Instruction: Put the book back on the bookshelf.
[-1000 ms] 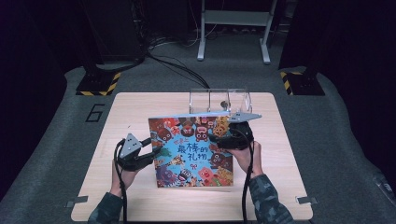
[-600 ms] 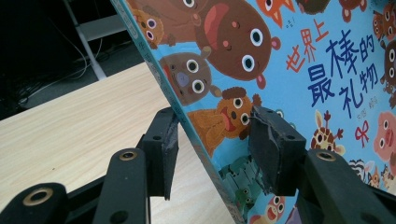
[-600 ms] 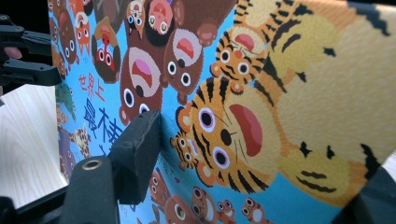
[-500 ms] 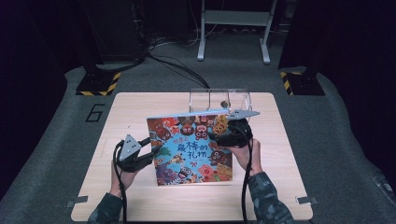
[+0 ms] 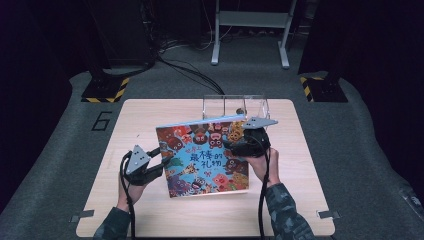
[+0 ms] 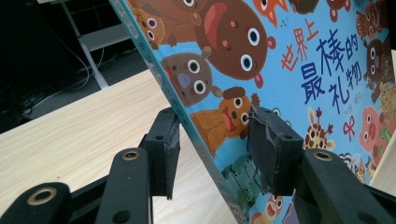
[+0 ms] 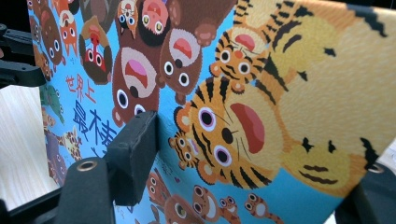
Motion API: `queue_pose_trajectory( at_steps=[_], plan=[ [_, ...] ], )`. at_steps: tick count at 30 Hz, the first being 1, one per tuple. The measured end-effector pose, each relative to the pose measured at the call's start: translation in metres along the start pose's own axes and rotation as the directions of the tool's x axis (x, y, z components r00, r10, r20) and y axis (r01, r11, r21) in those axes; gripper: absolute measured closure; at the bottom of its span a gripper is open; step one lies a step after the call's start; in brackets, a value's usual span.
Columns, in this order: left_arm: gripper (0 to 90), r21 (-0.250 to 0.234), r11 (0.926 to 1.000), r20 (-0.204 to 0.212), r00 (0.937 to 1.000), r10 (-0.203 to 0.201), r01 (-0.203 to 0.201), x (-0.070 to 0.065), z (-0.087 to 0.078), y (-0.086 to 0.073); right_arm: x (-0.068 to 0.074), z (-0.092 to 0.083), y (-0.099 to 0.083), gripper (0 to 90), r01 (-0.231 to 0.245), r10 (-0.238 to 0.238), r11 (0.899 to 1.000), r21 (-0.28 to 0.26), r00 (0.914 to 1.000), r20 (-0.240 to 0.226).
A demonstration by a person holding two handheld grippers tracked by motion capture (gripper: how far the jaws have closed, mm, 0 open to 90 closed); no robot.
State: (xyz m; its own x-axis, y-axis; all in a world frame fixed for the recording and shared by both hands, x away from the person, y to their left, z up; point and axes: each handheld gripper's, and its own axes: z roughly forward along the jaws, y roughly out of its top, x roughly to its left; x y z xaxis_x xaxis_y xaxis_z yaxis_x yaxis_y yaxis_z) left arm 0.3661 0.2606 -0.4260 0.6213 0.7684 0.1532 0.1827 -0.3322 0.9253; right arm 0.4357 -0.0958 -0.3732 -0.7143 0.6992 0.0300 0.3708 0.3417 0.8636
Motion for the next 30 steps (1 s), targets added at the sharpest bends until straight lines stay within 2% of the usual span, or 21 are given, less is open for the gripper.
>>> queue_pose_trajectory(
  at_steps=[2,4,5,7,9,10,11,14,15,16,18,19,21,24,26,28,29,30],
  plan=[
    [54.8,-0.003,1.0000,-0.002,1.0000,-0.003,0.003,-0.001,0.000,0.000,0.000,0.000,0.000,31.4,0.001,-0.001,1.000,-0.004,1.0000,0.003],
    [55.6,-0.015,0.9997,-0.016,0.9997,0.018,-0.018,-0.001,-0.001,0.002,0.001,-0.001,0.001,31.1,0.010,-0.010,1.000,-0.021,0.9999,0.011],
    [56.0,-0.016,0.9996,-0.017,0.9996,0.022,-0.022,-0.001,-0.002,0.001,0.001,-0.002,0.001,31.1,0.037,-0.036,0.999,-0.032,0.9992,0.018],
    [56.5,-0.026,0.9993,-0.012,0.9996,0.026,-0.027,-0.001,-0.002,0.001,0.001,-0.002,0.001,31.1,0.034,-0.033,0.999,-0.042,0.9993,0.018],
    [56.7,-0.037,0.9989,-0.008,0.9995,0.030,-0.030,-0.002,-0.003,0.000,0.001,-0.002,0.000,31.0,0.051,-0.050,0.997,-0.052,0.9986,0.016],
    [57.0,-0.033,0.9991,-0.006,0.9996,0.029,-0.029,-0.002,-0.004,0.000,0.000,-0.002,-0.001,31.0,0.050,-0.050,0.998,-0.048,0.9987,0.005],
    [57.2,-0.035,0.9991,-0.003,0.9997,0.024,-0.025,-0.002,-0.005,-0.001,0.001,-0.002,-0.001,31.0,0.047,-0.046,0.997,-0.054,0.9989,0.013],
    [58.1,-0.058,0.9979,0.005,0.9996,0.029,-0.029,-0.003,-0.006,-0.003,0.001,-0.004,-0.002,30.9,0.036,-0.036,0.998,-0.052,0.9993,0.005],
    [58.1,-0.053,0.9981,0.004,0.9994,0.033,-0.033,-0.005,-0.008,-0.003,0.001,-0.004,-0.002,30.9,0.040,-0.040,0.998,-0.054,0.9992,0.004],
    [58.1,-0.060,0.9966,-0.002,0.9984,0.057,-0.057,-0.005,-0.008,-0.003,0.001,-0.004,-0.003,30.9,0.039,-0.039,0.998,-0.052,0.9992,0.002],
    [58.0,-0.063,0.9964,-0.009,0.9984,0.056,-0.057,-0.008,-0.009,-0.004,0.001,-0.005,-0.003,30.8,0.039,-0.039,0.998,-0.053,0.9992,0.001],
    [58.0,-0.059,0.9956,-0.011,0.9973,0.072,-0.073,-0.007,-0.009,-0.004,0.001,-0.005,-0.003,30.7,0.037,-0.037,0.998,-0.052,0.9993,0.003],
    [57.9,-0.062,0.9961,-0.011,0.9980,0.063,-0.063,-0.008,-0.009,-0.004,0.002,-0.005,-0.003,30.4,0.036,-0.035,0.998,-0.055,0.9993,0.011],
    [58.0,-0.080,0.9937,-0.022,0.9968,0.077,-0.078,-0.010,-0.009,-0.004,0.002,-0.003,-0.002,29.6,0.045,-0.042,0.997,-0.063,0.9984,0.037],
    [58.2,-0.084,0.9910,-0.037,0.9942,0.101,-0.104,-0.010,-0.009,-0.004,0.002,-0.003,-0.001,29.3,0.041,-0.038,0.997,-0.068,0.9984,0.041],
    [58.9,-0.101,0.9906,-0.028,0.9956,0.090,-0.092,-0.009,-0.009,-0.007,0.002,-0.003,-0.001,29.6,0.041,-0.039,0.997,-0.069,0.9986,0.035],
    [59.5,-0.117,0.9899,-0.013,0.9967,0.080,-0.081,-0.008,-0.009,-0.008,-0.001,-0.002,-0.002,29.7,0.066,-0.064,0.995,-0.076,0.9976,0.027],
    [60.0,-0.118,0.9903,0.000,0.9973,0.073,-0.073,-0.008,-0.011,-0.009,-0.001,-0.002,-0.002,29.7,0.064,-0.063,0.995,-0.079,0.9978,0.021]
  ],
)
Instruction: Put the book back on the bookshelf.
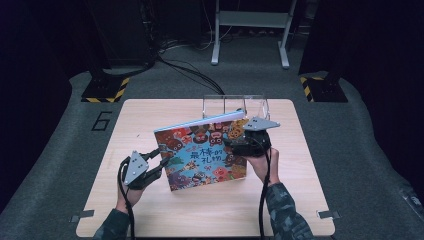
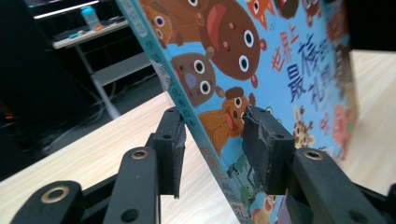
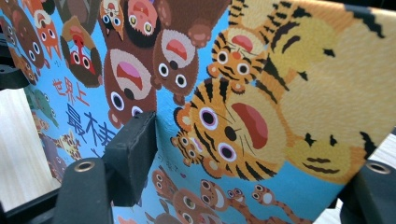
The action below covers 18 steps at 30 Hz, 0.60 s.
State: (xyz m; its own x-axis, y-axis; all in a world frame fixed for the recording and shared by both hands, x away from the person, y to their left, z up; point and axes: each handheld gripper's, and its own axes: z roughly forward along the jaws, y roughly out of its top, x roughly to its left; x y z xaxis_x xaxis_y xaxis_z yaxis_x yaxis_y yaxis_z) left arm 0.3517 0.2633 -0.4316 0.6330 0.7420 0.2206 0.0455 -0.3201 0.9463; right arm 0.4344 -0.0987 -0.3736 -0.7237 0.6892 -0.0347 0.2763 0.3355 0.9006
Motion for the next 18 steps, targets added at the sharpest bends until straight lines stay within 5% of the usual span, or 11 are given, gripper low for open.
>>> queue_pose_trajectory(
  at_steps=[6,18],
  plan=[
    [59.0,-0.025,0.9966,0.151,0.9858,-0.073,0.078,0.0066,0.0019,-0.0006,0.0005,-0.0054,-0.0044,29.9,-0.005,0.005,1.000,-0.012,0.9993,-0.036],
    [58.5,-0.017,0.9975,0.126,0.9899,-0.065,0.068,0.0025,0.0045,0.0048,0.0034,-0.0049,-0.0080,26.3,-0.025,0.025,0.999,-0.032,0.9994,-0.024]
  ],
)
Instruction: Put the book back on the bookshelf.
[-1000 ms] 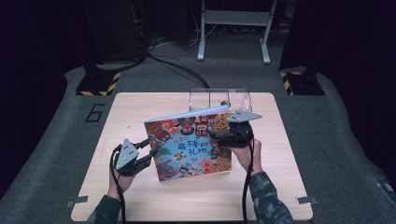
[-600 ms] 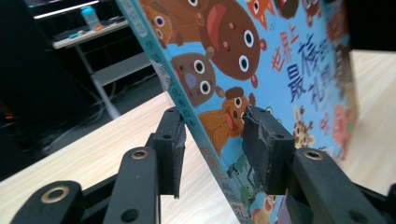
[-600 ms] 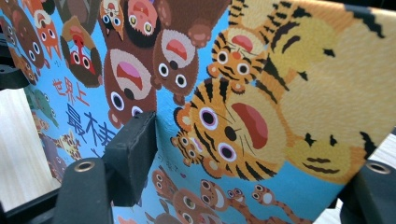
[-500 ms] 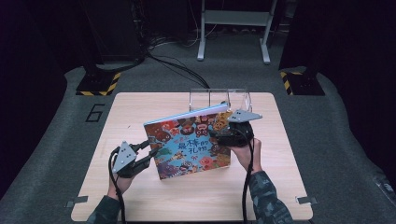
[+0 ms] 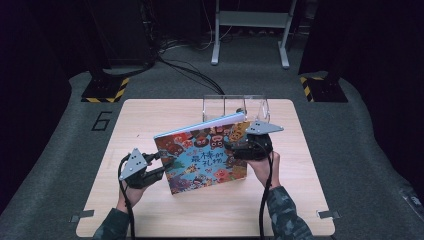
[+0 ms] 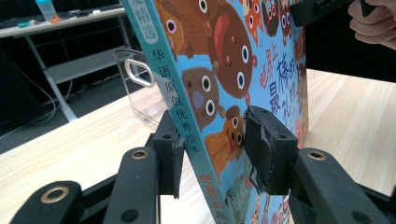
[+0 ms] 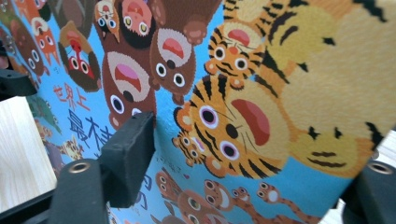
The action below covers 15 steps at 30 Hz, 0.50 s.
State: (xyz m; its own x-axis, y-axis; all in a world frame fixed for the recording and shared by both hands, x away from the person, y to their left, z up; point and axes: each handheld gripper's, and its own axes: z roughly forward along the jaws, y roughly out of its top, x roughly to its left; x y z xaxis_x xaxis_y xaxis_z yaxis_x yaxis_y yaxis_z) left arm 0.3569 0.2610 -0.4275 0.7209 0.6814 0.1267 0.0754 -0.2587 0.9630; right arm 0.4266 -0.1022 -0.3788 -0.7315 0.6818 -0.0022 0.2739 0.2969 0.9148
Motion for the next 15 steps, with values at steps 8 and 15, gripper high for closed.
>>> queue_pose_trajectory(
  at_steps=[8,15],
  plan=[
    [59.3,-0.004,0.9988,-0.030,0.9983,0.049,-0.050,-0.0044,-0.0038,0.0000,0.0037,0.0057,0.0042,20.4,-0.023,0.023,1.000,0.003,0.9997,0.011],
    [62.4,-0.026,0.9993,-0.016,0.9996,0.025,-0.026,-0.0032,-0.0079,-0.0012,0.0029,0.0076,0.0046,19.4,0.002,-0.002,1.000,-0.004,1.0000,-0.009]
  ],
)
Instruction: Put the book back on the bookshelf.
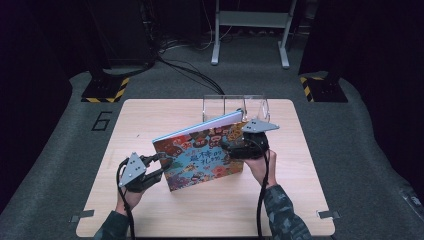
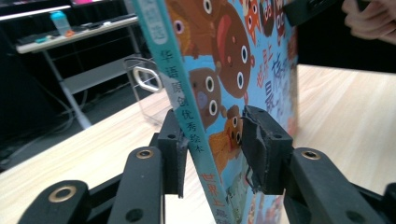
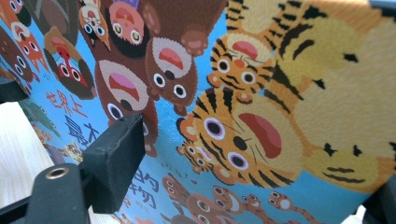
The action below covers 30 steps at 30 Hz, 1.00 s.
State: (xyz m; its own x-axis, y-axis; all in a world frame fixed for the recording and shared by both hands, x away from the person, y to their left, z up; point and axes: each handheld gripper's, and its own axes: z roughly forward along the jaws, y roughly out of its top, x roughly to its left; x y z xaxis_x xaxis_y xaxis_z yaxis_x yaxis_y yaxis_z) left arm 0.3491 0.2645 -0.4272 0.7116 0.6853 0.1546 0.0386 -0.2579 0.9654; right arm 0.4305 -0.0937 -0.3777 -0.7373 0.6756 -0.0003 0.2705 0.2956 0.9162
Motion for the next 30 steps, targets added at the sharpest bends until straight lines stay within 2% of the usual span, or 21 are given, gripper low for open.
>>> queue_pose_trajectory(
  at_steps=[1,2,3,4,6,9,11,13,15,20,22,23,24,26,27,28,30],
  plan=[
    [63.1,0.000,1.0000,0.000,1.0000,0.000,0.000,0.000,0.000,0.000,0.000,0.000,0.000,19.4,0.000,0.000,1.000,0.000,1.0000,0.000],
    [63.6,-0.001,0.9999,0.034,0.9993,-0.014,0.014,0.004,-0.001,0.000,0.001,-0.001,-0.001,19.6,0.000,0.000,1.000,-0.002,1.0000,-0.001],
    [64.1,-0.001,0.9999,0.034,0.9993,-0.014,0.014,0.004,-0.001,0.000,0.001,-0.002,-0.002,19.7,0.001,-0.001,1.000,-0.003,1.0000,-0.003],
    [64.4,-0.016,0.9989,0.063,0.9971,-0.043,0.044,0.007,0.000,-0.001,0.001,-0.002,-0.002,19.9,-0.001,0.001,1.000,-0.004,1.0000,-0.002],
    [64.1,-0.016,0.9991,0.082,0.9959,-0.038,0.039,0.011,0.001,-0.001,0.001,-0.003,-0.002,20.2,0.002,-0.002,1.000,-0.005,1.0000,-0.001],
    [60.8,-0.027,0.9962,0.114,0.9903,-0.079,0.083,0.016,0.003,-0.002,0.002,-0.003,-0.001,21.1,-0.001,0.001,1.000,-0.003,1.0000,0.004],
    [59.3,-0.012,0.9909,0.147,0.9805,-0.131,0.134,0.020,0.004,-0.001,0.002,-0.002,-0.001,21.5,0.005,-0.005,1.000,-0.003,1.0000,0.007],
    [58.2,-0.003,0.9894,0.154,0.9777,-0.143,0.145,0.022,0.006,0.000,0.003,-0.002,-0.001,22.2,0.006,-0.006,1.000,-0.002,0.9999,0.011],
    [55.4,0.006,0.9867,0.171,0.9721,-0.161,0.162,0.025,0.007,0.001,0.004,-0.003,-0.001,23.2,0.010,-0.009,1.000,-0.003,0.9998,0.019],
    [54.1,0.005,0.9852,0.210,0.9631,-0.169,0.172,0.028,0.006,0.000,0.004,-0.005,-0.003,24.2,0.026,-0.026,1.000,-0.001,0.9994,0.023],
    [54.7,-0.010,0.9864,0.210,0.9648,-0.159,0.164,0.026,0.008,0.000,0.004,-0.004,-0.004,23.6,0.017,-0.017,1.000,-0.005,0.9997,0.017],
    [54.6,-0.005,0.9859,0.213,0.9635,-0.162,0.167,0.025,0.008,0.000,0.004,-0.004,-0.004,22.9,0.011,-0.011,1.000,0.000,0.9998,0.014],
    [54.6,0.010,0.9849,0.223,0.9597,-0.170,0.173,0.025,0.009,0.001,0.004,-0.004,-0.005,22.6,0.008,-0.008,1.000,0.004,0.9999,0.015],
    [52.5,0.057,0.9778,0.262,0.9421,-0.210,0.202,0.026,0.010,0.004,0.005,-0.004,-0.005,21.9,0.009,-0.009,1.000,0.008,0.9998,0.016],
    [51.2,0.065,0.9767,0.269,0.9390,-0.215,0.204,0.027,0.010,0.005,0.006,-0.005,-0.005,21.6,0.002,-0.002,1.000,0.016,0.9998,0.018],
    [49.7,0.071,0.9767,0.279,0.9360,-0.214,0.202,0.026,0.010,0.006,0.006,-0.005,-0.005,21.6,0.014,-0.014,1.000,0.017,0.9996,0.022],
    [49.5,0.074,0.9757,0.282,0.9340,-0.219,0.206,0.026,0.012,0.005,0.007,-0.007,-0.005,21.8,0.011,-0.011,1.000,0.019,0.9997,0.023]
  ],
)
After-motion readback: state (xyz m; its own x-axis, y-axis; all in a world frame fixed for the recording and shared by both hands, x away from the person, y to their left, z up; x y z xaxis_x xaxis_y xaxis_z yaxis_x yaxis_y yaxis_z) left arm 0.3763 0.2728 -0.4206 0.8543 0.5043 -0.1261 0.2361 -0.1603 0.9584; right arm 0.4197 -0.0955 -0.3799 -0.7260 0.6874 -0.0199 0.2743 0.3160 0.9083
